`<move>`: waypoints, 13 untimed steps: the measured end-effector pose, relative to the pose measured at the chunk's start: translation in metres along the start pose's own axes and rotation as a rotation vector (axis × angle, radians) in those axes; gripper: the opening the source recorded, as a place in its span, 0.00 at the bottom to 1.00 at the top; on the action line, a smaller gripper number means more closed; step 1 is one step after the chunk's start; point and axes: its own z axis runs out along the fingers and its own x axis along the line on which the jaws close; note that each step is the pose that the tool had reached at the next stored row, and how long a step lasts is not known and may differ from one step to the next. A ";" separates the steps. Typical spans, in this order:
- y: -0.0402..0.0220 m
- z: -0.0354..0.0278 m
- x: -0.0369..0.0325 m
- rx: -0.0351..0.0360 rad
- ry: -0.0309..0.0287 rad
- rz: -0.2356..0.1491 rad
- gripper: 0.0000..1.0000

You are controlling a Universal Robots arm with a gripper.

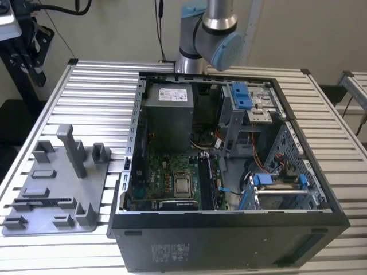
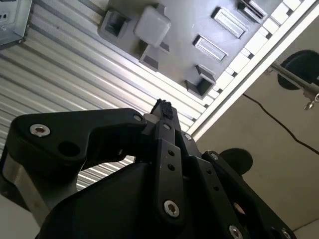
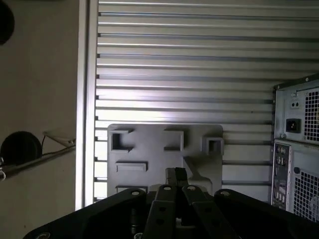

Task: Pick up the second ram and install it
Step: 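Reach for the second ram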

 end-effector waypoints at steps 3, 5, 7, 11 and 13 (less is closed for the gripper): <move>0.0001 0.0001 0.0089 0.0000 0.0001 0.000 0.11; 0.0001 0.0002 0.0146 0.0000 0.0001 0.000 0.11; 0.0001 0.0001 0.0179 0.0000 0.0002 0.000 0.11; 0.0001 0.0002 0.0179 -0.0001 0.0001 0.000 0.11; -0.0016 0.0001 0.0181 -0.0002 0.0000 0.000 0.11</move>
